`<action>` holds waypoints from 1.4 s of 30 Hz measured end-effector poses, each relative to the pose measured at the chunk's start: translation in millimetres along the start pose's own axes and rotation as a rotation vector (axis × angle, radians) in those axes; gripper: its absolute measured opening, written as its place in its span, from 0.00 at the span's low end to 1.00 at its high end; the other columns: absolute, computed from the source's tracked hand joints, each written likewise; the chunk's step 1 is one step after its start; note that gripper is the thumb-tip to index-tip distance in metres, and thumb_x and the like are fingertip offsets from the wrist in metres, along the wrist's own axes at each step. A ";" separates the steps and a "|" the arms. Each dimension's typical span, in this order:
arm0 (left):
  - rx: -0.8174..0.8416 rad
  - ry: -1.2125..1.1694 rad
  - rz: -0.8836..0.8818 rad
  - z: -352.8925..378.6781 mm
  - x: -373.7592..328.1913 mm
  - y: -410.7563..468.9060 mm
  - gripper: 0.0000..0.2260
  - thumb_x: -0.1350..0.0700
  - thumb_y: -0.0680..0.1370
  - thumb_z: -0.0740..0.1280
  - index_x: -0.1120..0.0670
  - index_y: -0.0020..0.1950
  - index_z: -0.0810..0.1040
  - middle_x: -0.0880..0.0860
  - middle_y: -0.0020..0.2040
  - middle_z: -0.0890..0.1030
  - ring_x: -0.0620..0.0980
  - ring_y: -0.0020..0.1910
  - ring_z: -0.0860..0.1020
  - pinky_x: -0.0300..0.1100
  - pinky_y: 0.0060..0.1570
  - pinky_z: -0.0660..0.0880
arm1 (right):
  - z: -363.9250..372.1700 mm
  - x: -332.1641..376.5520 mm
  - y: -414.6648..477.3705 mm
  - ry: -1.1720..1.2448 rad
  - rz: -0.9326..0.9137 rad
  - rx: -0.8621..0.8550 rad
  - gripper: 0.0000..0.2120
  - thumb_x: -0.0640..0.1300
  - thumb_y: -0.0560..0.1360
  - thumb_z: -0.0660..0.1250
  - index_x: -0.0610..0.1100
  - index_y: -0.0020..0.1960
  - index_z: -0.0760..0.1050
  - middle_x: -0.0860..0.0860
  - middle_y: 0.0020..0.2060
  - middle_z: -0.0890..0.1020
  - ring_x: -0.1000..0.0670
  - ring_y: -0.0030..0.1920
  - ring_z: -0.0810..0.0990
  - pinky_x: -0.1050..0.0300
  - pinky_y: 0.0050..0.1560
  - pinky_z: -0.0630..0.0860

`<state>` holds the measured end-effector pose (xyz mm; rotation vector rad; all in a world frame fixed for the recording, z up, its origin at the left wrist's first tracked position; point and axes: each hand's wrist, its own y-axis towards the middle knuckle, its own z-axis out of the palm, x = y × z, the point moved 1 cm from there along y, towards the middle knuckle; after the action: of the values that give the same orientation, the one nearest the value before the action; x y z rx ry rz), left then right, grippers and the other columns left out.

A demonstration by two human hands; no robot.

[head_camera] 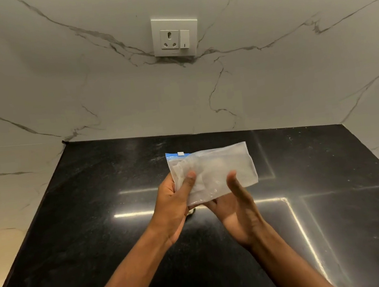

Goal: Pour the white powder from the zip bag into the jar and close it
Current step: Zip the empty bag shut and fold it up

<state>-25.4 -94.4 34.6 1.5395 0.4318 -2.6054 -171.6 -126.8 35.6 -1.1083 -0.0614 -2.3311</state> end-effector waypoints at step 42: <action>0.172 0.104 -0.235 4.1 -11.3 -10.9 0.16 0.51 0.85 0.65 0.55 0.71 0.77 0.57 0.58 0.88 0.55 0.55 0.88 0.46 0.48 0.85 | -21.7 25.9 -3.8 -0.333 0.078 0.104 0.21 0.44 0.76 0.74 0.42 0.68 0.80 0.37 0.64 0.83 0.35 0.64 0.83 0.41 0.62 0.82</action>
<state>-25.6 -85.9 48.4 1.7847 0.4316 -2.8118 -201.9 -141.3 40.9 -1.4074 -0.2548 -2.0303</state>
